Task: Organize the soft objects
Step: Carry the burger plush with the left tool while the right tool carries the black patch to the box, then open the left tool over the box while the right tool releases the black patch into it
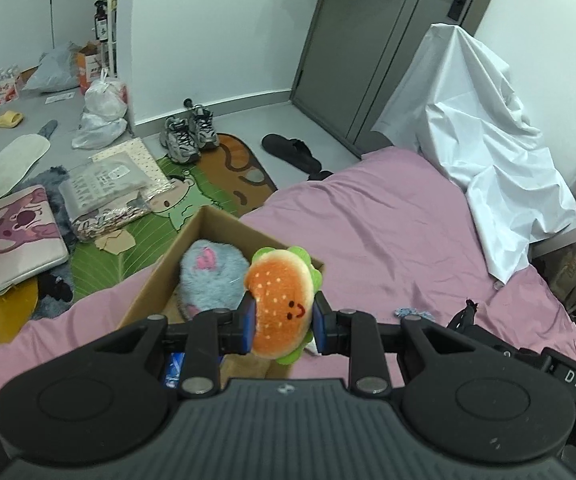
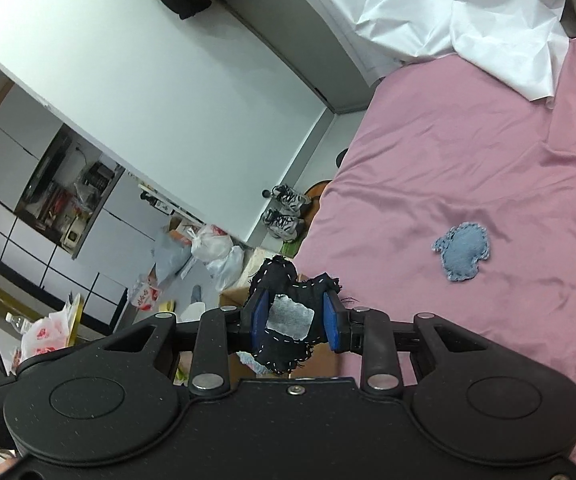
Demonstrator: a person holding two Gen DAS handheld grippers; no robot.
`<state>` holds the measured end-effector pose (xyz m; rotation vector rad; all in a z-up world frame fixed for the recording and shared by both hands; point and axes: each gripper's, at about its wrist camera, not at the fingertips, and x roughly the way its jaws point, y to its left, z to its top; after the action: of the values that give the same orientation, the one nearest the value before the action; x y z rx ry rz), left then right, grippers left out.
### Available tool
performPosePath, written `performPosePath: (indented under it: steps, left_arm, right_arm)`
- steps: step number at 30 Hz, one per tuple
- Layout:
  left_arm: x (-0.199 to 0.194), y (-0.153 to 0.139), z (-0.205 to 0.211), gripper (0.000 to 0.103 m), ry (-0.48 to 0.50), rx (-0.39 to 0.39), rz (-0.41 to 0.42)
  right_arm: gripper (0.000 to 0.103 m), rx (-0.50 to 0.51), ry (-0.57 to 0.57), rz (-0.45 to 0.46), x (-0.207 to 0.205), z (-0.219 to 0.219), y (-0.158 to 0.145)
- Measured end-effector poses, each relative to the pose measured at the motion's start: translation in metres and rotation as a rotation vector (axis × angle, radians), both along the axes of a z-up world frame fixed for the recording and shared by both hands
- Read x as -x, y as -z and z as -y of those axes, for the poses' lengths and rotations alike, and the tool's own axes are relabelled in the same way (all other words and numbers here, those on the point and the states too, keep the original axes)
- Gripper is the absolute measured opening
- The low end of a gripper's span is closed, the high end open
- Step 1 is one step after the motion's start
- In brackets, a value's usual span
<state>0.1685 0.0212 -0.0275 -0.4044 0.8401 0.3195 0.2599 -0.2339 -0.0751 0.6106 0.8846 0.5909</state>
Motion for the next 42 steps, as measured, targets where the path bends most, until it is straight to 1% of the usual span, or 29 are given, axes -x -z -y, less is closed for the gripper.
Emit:
performPosePath:
  steps: [3,9,19,26,30,33,35,38,40,42]
  left_arm:
    - [0.007,0.003,-0.008,0.027,-0.013,0.001,-0.002]
    - [0.020,0.014,-0.027,0.027,-0.041,0.022,-0.019]
    - [0.023,0.038,-0.051,0.027,-0.067,0.064,-0.056]
    - [0.021,0.060,-0.067,0.028,-0.084,0.094,-0.097]
    - [0.020,0.069,-0.076,0.031,-0.102,0.085,-0.130]
    - [0.018,0.074,-0.082,0.036,-0.103,0.084,-0.155]
    - [0.016,0.076,-0.084,0.046,-0.098,0.086,-0.164]
    - [0.015,0.077,-0.086,0.058,-0.104,0.087,-0.162]
    - [0.013,0.076,-0.088,0.060,-0.117,0.078,-0.163]
    - [0.012,0.074,-0.087,0.066,-0.123,0.073,-0.157]
  right_arm:
    - [0.029,0.002,-0.027,-0.003,0.003,-0.010,0.001]
    - [0.029,0.035,-0.098,0.021,0.014,-0.037,0.000]
    - [0.030,0.081,-0.180,0.056,0.031,-0.076,0.001]
    - [0.030,0.114,-0.211,0.041,0.034,-0.097,0.008]
    - [0.030,0.131,-0.215,0.024,0.031,-0.105,0.011]
    - [0.031,0.141,-0.222,0.011,0.028,-0.111,0.015]
    - [0.031,0.153,-0.226,0.004,0.028,-0.115,0.018]
    - [0.033,0.166,-0.235,-0.010,0.026,-0.120,0.021]
    - [0.038,0.173,-0.242,-0.018,0.025,-0.123,0.022]
    - [0.038,0.179,-0.242,-0.020,0.025,-0.122,0.022]
